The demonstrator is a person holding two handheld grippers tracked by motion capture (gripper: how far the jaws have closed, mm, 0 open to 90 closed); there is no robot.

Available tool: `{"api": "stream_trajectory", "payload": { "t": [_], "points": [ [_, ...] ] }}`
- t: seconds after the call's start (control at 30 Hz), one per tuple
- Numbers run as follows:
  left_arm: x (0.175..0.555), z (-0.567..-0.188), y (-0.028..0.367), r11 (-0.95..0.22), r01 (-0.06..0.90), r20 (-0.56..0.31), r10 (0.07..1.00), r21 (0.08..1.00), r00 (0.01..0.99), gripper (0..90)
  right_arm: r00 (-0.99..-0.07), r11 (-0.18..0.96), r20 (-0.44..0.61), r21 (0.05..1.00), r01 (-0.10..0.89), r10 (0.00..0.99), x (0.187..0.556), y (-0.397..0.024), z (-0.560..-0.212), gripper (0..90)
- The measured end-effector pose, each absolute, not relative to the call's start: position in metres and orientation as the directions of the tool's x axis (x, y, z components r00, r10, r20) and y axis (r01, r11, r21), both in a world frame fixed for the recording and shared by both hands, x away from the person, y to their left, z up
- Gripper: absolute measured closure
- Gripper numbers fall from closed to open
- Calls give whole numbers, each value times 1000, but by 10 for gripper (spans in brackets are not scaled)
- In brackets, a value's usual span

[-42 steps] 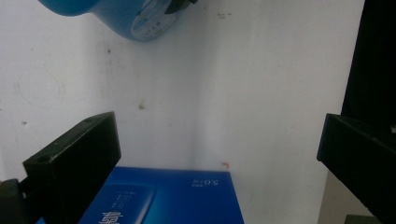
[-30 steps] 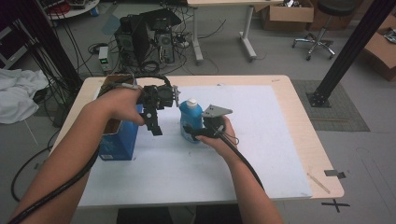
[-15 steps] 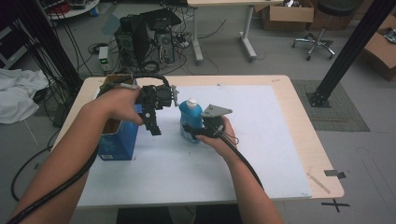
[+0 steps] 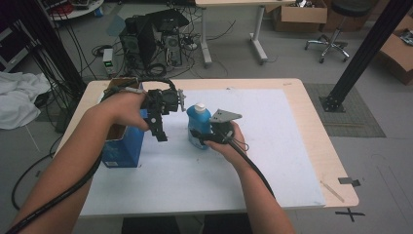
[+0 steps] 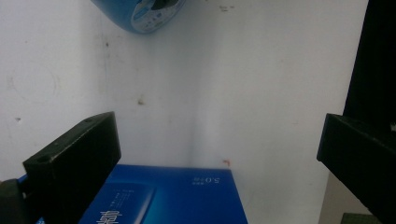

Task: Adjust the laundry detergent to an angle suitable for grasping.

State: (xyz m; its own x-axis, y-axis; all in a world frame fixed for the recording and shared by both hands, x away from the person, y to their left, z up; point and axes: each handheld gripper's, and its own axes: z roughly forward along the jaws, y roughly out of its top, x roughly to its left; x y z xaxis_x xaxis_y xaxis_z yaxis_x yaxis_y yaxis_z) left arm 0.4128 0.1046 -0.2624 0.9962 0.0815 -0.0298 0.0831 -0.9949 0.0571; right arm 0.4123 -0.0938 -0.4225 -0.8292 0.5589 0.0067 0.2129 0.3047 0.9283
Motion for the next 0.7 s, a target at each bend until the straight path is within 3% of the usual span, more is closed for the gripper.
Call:
{"api": "stream_trajectory", "payload": {
  "t": [0.7],
  "points": [
    [414,-265,106,-995,86,-33,84,59,996,1,-829,299,1,933,202,559,411,-91,-423,356]
  ]
}}
